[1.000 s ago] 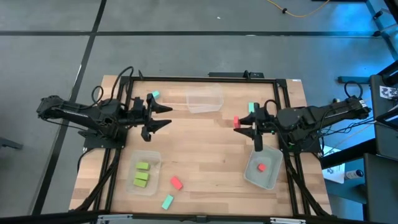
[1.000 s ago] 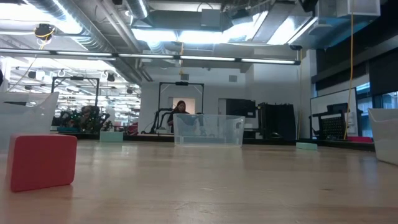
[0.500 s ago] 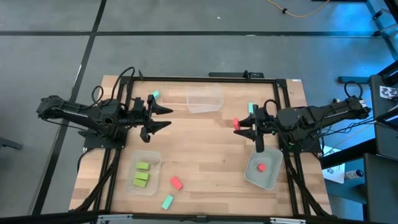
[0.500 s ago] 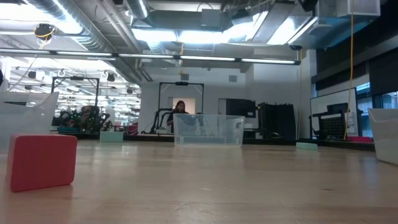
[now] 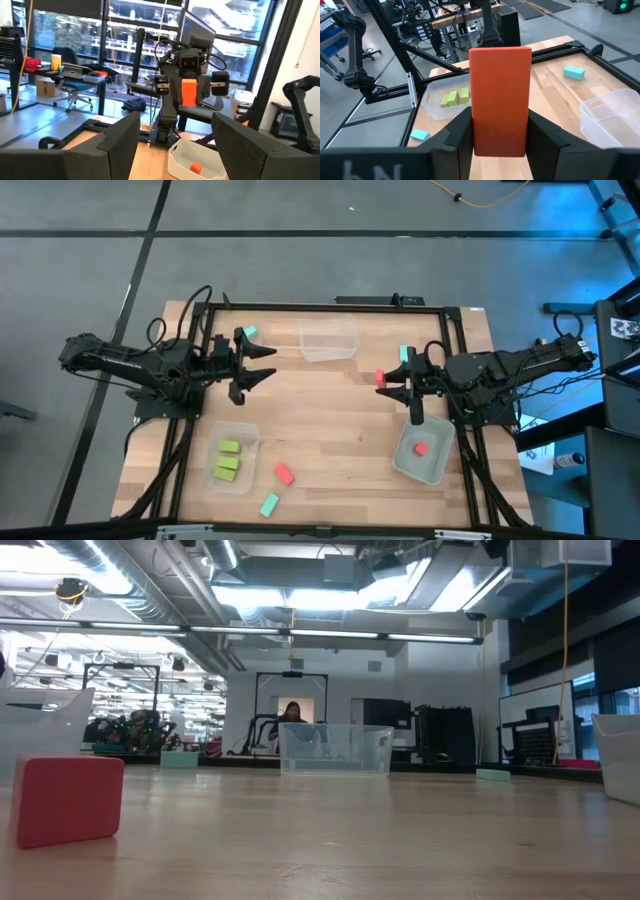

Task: Sort & place blocks by color
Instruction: Put the top orange block into the gray bin

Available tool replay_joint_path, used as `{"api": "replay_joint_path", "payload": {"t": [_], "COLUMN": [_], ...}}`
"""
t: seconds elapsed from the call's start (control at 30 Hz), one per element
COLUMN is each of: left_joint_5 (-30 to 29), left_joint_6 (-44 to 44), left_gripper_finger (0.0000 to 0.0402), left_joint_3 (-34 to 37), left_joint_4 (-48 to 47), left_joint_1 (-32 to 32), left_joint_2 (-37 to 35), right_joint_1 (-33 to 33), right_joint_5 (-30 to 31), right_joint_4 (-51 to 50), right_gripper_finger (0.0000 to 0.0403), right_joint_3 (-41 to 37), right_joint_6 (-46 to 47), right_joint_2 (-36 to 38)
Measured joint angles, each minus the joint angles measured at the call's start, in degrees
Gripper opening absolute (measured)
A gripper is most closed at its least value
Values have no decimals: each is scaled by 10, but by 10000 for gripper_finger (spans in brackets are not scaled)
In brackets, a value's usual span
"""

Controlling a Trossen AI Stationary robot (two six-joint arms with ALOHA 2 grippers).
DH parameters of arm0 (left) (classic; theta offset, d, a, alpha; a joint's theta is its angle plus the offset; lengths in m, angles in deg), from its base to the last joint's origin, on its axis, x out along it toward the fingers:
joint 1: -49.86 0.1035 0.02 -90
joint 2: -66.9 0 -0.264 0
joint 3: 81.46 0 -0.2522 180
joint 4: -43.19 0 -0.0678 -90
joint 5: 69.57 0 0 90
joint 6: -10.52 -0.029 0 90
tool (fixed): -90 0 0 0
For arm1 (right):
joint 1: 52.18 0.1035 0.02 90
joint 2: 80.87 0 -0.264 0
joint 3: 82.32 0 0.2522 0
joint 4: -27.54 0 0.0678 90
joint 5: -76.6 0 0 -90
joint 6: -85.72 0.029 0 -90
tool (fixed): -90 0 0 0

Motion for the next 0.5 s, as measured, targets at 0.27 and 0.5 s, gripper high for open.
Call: {"api": "replay_joint_path", "payload": {"t": [0.27, 0.5], "left_joint_5": [25, 25], "left_joint_6": [16, 16], "left_gripper_finger": [238, 238], "left_joint_3": [0, 0], "left_joint_4": [0, 0], "left_joint_1": [0, 0], "left_joint_2": [0, 0], "right_joint_1": [0, 27], "right_joint_5": [-16, -115], "right_joint_4": [-26, -128], "right_gripper_finger": [135, 135], "right_joint_3": [0, 0], "right_joint_6": [28, 161], "right_joint_2": [0, -9]}}
